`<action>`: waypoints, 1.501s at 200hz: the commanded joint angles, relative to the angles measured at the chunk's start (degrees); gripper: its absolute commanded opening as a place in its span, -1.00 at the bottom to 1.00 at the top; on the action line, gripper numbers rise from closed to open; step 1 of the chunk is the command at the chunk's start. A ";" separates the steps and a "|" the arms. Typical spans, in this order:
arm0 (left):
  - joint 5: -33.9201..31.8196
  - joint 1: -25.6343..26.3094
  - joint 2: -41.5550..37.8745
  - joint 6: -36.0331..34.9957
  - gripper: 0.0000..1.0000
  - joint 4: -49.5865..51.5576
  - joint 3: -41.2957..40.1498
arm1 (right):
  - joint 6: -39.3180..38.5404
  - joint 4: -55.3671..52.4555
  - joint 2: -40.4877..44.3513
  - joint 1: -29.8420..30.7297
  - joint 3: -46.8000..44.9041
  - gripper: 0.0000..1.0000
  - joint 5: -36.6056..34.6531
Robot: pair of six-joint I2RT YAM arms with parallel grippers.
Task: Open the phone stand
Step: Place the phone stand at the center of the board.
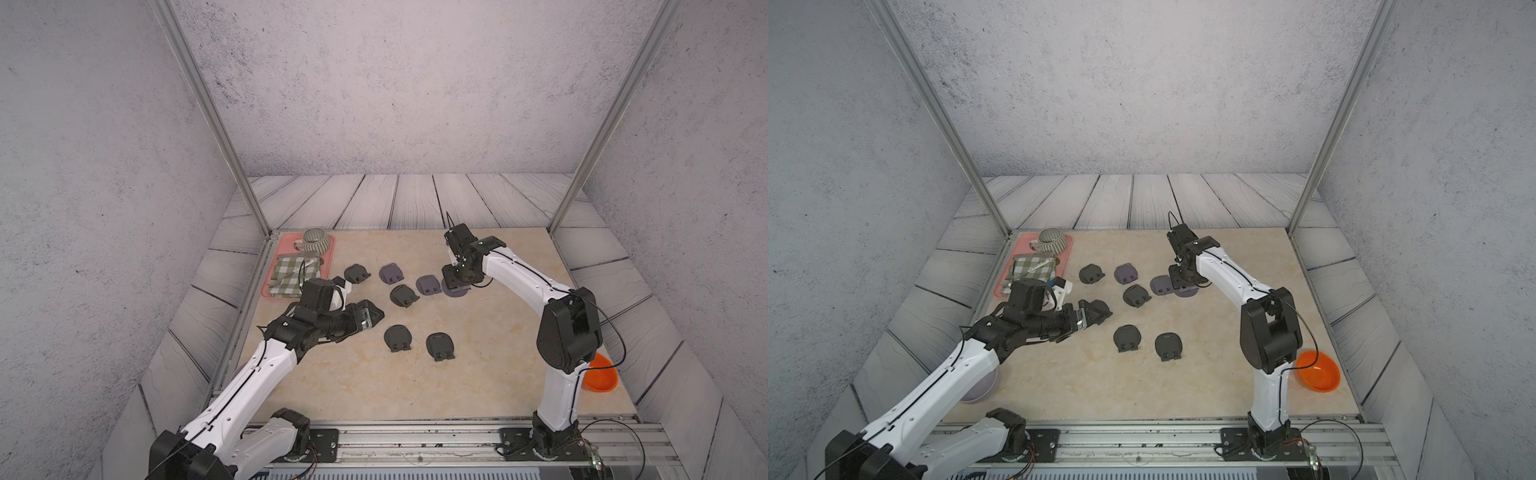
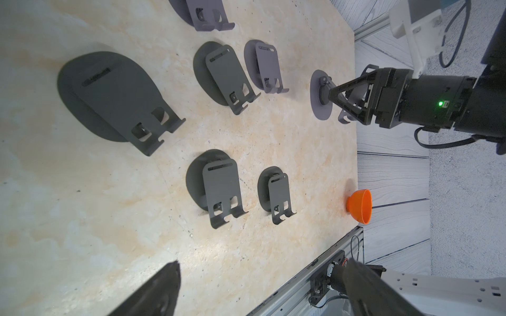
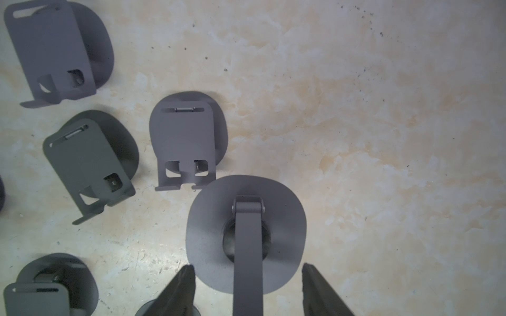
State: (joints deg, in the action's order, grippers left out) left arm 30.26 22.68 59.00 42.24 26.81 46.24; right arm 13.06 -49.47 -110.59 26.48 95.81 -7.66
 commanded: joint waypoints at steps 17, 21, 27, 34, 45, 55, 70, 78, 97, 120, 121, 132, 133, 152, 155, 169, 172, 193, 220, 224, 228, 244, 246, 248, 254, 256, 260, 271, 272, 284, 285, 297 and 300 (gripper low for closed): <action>0.85 0.35 0.12 -1.55 0.97 0.31 -0.89 | -0.40 2.34 -2.69 -1.58 -0.59 0.11 0.23; 0.97 0.39 0.26 -1.63 0.97 0.22 -0.89 | -0.40 2.43 -2.88 -1.68 -0.61 0.11 0.19; 1.11 0.43 0.42 -1.64 0.97 0.07 -0.96 | -0.49 2.66 -3.20 -1.86 -0.89 0.11 0.23; 1.28 0.44 0.53 -1.63 0.97 -0.16 -1.06 | -0.64 3.01 -3.48 -2.15 -1.25 0.11 0.36; 1.46 0.44 0.82 -1.63 0.97 -0.68 -1.16 | -0.75 3.65 -3.76 -2.73 -1.88 0.11 0.67; 1.54 0.44 1.21 -1.63 0.97 -0.90 -1.24 | -0.92 4.15 -4.06 -3.27 -2.42 0.11 1.02; 1.74 0.48 1.59 -1.63 0.97 -1.53 -1.43 | -1.11 4.72 -4.57 -3.92 -3.05 0.11 1.33; 1.83 0.52 1.80 -1.59 0.97 -1.75 -1.41 | -1.11 5.03 -4.80 -4.20 -3.43 0.11 1.50; 2.00 0.53 2.25 -1.55 0.97 -2.22 -1.68 | -1.11 5.61 -5.40 -4.93 -3.93 0.11 2.01; 2.10 0.61 2.61 -1.55 0.97 -2.54 -1.85 | -1.12 5.92 -6.43 -5.45 -4.05 0.12 2.47; 2.18 0.61 2.61 -1.55 0.97 -2.55 -1.85 | -1.11 5.95 -6.46 -5.42 -4.05 0.12 2.52; 2.19 0.61 2.70 -1.62 0.97 -2.71 -1.97 | -1.11 6.05 -6.90 -5.71 -4.03 0.12 2.71; 2.18 0.61 2.74 -1.58 0.97 -2.72 -2.00 | -1.11 6.05 -6.95 -5.72 -4.04 0.12 2.72; 2.21 0.71 2.87 -1.72 0.97 -2.99 -2.11 | -1.11 6.07 -7.75 -6.11 -3.59 0.15 3.22; 2.22 0.70 2.87 -1.79 0.97 -2.99 -2.20 | -1.11 6.06 -7.91 -6.17 -3.53 0.15 3.34; 2.12 0.79 2.96 -1.81 0.97 -3.29 -2.37 | -1.11 5.73 -8.57 -6.29 -2.96 0.17 3.43; 2.04 0.79 3.00 -1.81 0.97 -3.38 -2.42 | -1.11 5.64 -8.73 -6.33 -2.89 0.18 3.44; 1.95 1.05 3.13 -1.81 0.97 -3.83 -2.56 | -0.97 5.06 -9.37 -6.69 -2.10 0.38 3.79; 1.68 1.46 3.39 -1.98 0.97 -4.33 -2.56 | -0.84 3.67 -9.23 -7.14 -0.08 0.98 3.31; 1.63 1.49 3.40 -1.98 0.97 -4.40 -2.56 | -0.99 3.46 -9.16 -7.24 0.31 0.98 3.14; 1.56 1.58 3.47 -1.98 0.97 -4.46 -2.56 | -1.08 3.23 -9.12 -7.25 0.70 0.98 2.97; 1.47 1.76 3.57 -2.07 0.97 -4.77 -2.55 | -1.67 1.84 -9.03 -7.34 2.73 0.98 2.53; 1.45 1.82 3.58 -2.07 0.97 -4.86 -2.56 | -1.71 1.66 -9.03 -7.19 3.05 0.98 2.49; 1.51 1.84 3.62 -2.07 0.97 -4.91 -2.51 | -1.76 1.53 -8.97 -7.29 3.33 0.98 2.41; 1.38 1.89 3.66 -2.16 0.97 -5.00 -2.47 | -1.89 0.96 -8.95 -7.29 4.22 0.98 2.22; 1.38 1.92 3.66 -2.14 0.97 -5.01 -2.47 | -1.96 0.83 -8.95 -7.31 4.54 0.98 2.15; 1.38 1.93 3.66 -2.18 0.97 -5.01 -2.47 | -2.13 0.56 -8.86 -7.31 5.24 0.98 2.12; 1.39 2.02 3.66 -2.16 0.97 -5.10 -2.40 | -2.51 -0.25 -8.83 -7.18 7.02 0.98 2.21; 1.34 2.02 3.66 -2.16 0.97 -5.10 -2.39 | -2.55 -0.35 -8.84 -7.16 7.11 0.98 2.21; 1.34 2.02 3.66 -2.16 0.97 -5.05 -2.34 | -2.84 -1.31 -8.99 -7.27 9.57 0.98 2.46; 1.31 2.02 3.66 -2.16 0.97 -5.08 -2.32 | -2.85 -1.45 -9.01 -7.25 9.74 0.98 2.47; 1.34 2.11 3.58 -2.17 0.97 -5.10 -2.38 | -3.04 -2.64 -9.37 -7.19 12.20 0.98 2.86; 1.32 2.11 3.58 -2.16 0.97 -5.10 -2.38 | -3.11 -2.88 -9.52 -7.24 12.80 0.98 3.08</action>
State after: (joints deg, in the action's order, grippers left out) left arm 31.70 24.29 62.37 41.12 22.65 44.10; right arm 11.07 -48.56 -119.15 19.31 104.29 -4.64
